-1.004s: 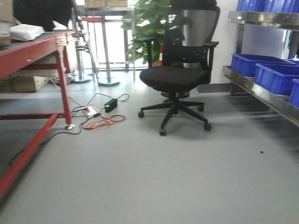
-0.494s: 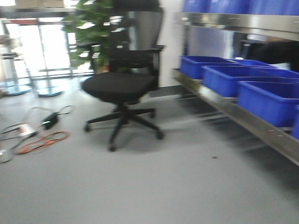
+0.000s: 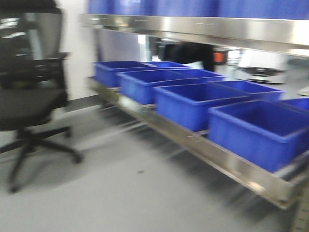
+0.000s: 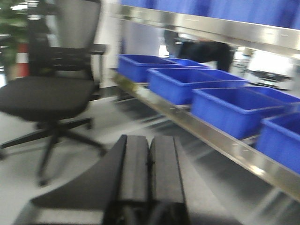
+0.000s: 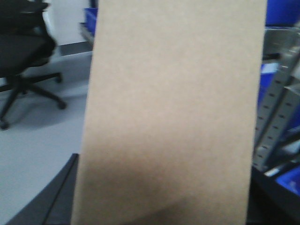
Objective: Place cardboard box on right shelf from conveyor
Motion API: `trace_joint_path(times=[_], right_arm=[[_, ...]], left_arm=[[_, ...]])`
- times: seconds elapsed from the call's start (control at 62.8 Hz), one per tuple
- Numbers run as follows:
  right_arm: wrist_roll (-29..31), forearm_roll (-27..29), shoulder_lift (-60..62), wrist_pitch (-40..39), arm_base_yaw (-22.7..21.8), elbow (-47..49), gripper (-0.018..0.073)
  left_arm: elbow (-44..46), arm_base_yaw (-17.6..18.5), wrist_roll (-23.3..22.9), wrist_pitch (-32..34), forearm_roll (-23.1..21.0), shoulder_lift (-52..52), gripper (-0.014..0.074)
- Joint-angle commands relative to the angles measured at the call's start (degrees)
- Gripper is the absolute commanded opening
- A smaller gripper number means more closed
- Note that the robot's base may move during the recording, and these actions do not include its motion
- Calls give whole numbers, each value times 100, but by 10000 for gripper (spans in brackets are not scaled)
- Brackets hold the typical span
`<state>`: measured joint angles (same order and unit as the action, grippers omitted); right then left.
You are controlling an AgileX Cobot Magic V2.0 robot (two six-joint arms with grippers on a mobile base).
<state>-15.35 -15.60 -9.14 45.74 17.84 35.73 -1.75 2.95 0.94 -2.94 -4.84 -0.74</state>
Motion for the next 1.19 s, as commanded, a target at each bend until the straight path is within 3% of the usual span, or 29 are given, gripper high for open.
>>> trace_joint_path(times=[0.0,1.179], right_arm=[[37,-149,-87,-563,-34,152,120],[37,-149,-87,-563,-34,152,120]], left_arm=[[11,-9,-29,519,-37,-69,-119],[11,-9,-29,519,-37,-69,-119]])
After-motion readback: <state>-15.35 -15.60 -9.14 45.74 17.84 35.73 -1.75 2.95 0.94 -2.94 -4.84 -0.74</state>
